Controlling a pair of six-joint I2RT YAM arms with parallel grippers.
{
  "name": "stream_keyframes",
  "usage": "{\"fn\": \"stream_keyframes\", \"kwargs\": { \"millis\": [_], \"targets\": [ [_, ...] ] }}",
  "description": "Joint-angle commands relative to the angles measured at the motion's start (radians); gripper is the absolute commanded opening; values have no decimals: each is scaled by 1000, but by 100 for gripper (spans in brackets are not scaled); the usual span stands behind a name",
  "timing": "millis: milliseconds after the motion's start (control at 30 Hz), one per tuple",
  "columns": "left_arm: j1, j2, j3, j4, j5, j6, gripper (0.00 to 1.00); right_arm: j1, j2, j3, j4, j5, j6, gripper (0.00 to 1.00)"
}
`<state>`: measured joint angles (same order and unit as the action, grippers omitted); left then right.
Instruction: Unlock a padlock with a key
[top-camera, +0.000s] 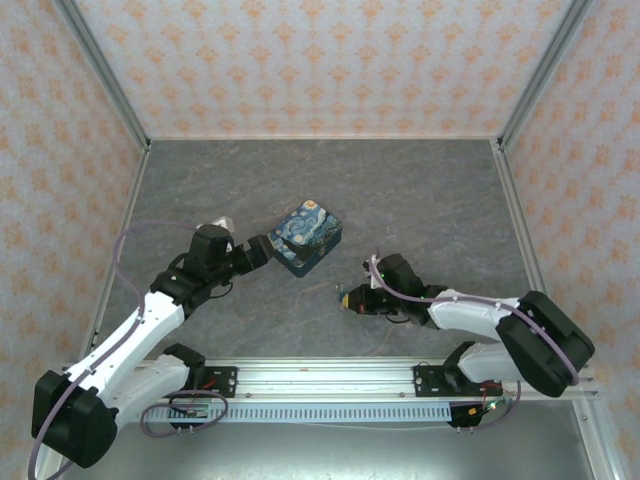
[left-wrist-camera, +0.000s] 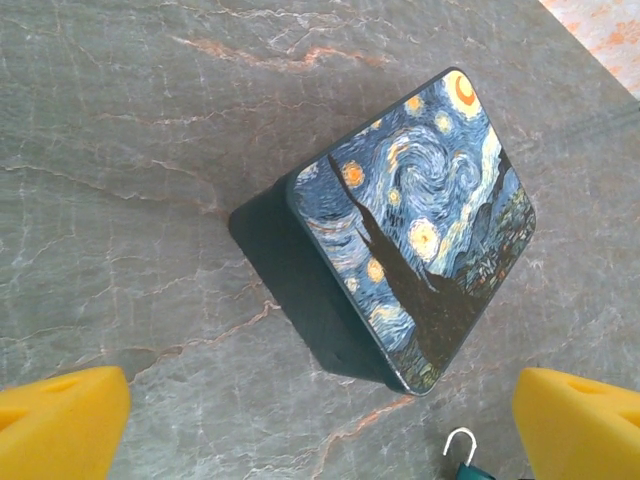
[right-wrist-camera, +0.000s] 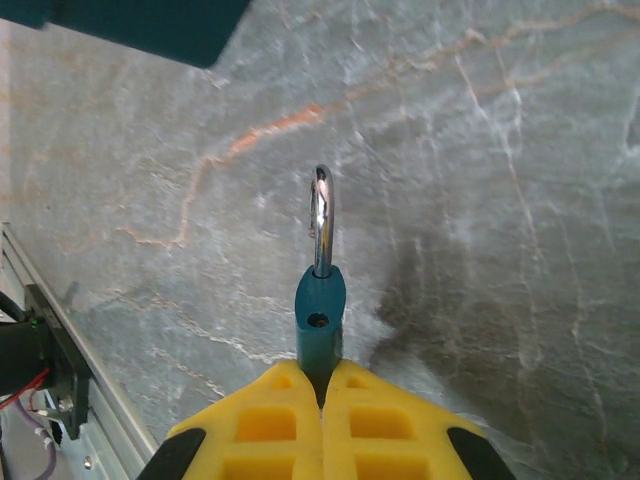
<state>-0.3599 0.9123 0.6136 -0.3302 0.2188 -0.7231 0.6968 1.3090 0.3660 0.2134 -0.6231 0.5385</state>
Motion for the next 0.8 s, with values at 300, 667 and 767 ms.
{"fn": "stream_keyframes", "kwargs": {
  "millis": [300, 667, 767],
  "targets": [
    [-1, -39, -8, -86, -100, 42, 99, -38, 50, 33, -64, 31, -44, 18],
    [0, -89, 58, -155, -229, 74, 99, -43, -118, 119, -270, 221, -168, 55],
    [-1, -104, 89, -182, -305, 87, 98, -48, -183, 148, -327, 294, -209, 63]
  ]
}}
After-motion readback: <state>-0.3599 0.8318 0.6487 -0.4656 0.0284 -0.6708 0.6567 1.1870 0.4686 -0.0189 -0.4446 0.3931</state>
